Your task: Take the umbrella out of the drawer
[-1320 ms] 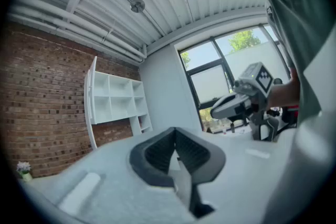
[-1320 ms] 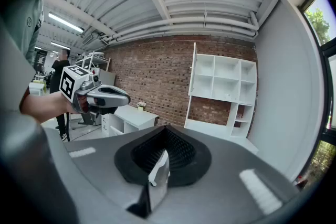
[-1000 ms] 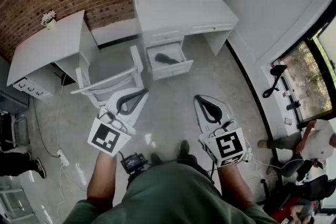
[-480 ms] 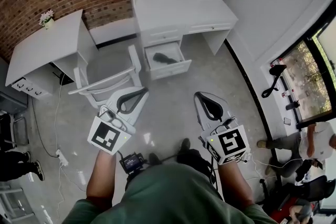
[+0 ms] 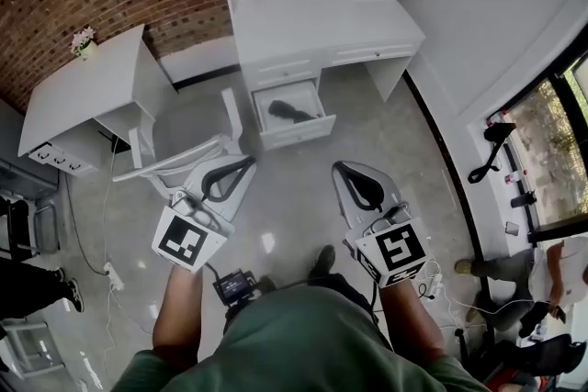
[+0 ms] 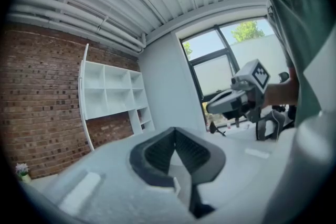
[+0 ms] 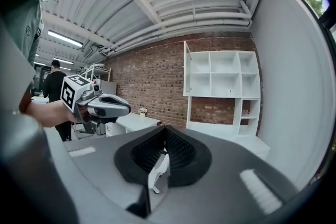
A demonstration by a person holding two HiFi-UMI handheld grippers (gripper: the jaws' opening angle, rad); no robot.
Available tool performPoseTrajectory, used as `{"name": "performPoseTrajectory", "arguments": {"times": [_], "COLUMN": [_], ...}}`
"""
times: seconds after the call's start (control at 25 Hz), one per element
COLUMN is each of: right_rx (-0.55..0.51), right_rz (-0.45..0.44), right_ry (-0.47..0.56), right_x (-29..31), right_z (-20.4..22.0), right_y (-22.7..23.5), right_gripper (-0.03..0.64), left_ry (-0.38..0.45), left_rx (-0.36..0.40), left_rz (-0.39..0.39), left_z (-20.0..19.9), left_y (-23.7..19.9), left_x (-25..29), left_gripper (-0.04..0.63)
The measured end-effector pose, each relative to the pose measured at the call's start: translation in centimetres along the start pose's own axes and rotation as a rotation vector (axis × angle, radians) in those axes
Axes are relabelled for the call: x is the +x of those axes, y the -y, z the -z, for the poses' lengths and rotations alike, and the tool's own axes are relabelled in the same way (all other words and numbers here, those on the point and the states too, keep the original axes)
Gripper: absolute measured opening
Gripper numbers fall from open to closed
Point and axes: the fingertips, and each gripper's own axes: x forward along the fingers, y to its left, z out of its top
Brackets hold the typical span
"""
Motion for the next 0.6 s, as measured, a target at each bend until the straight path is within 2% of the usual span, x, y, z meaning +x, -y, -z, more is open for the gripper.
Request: {"name": "performPoseTrajectory", "arguments": {"times": [0.28,0.6], "right_rx": [0.014,0.033], "right_rz": [-0.058,-0.097], "right_ry": [0.019,0.029], "right_x": [1.2,2.8], "right_z": [0.7,1.5], "right_y": [9.4,16.4], "right_gripper": [0.008,0.008], "left_ry": [-0.039,-0.078], "left_rx": [0.007,0.017], "left_rz": [-0.037,-0.058], "left_z": [-1.1,-1.4], "left_y": [-0.6,-1.6], "left_x": [9.4,16.2], "left_gripper": [0.003,0.003]}}
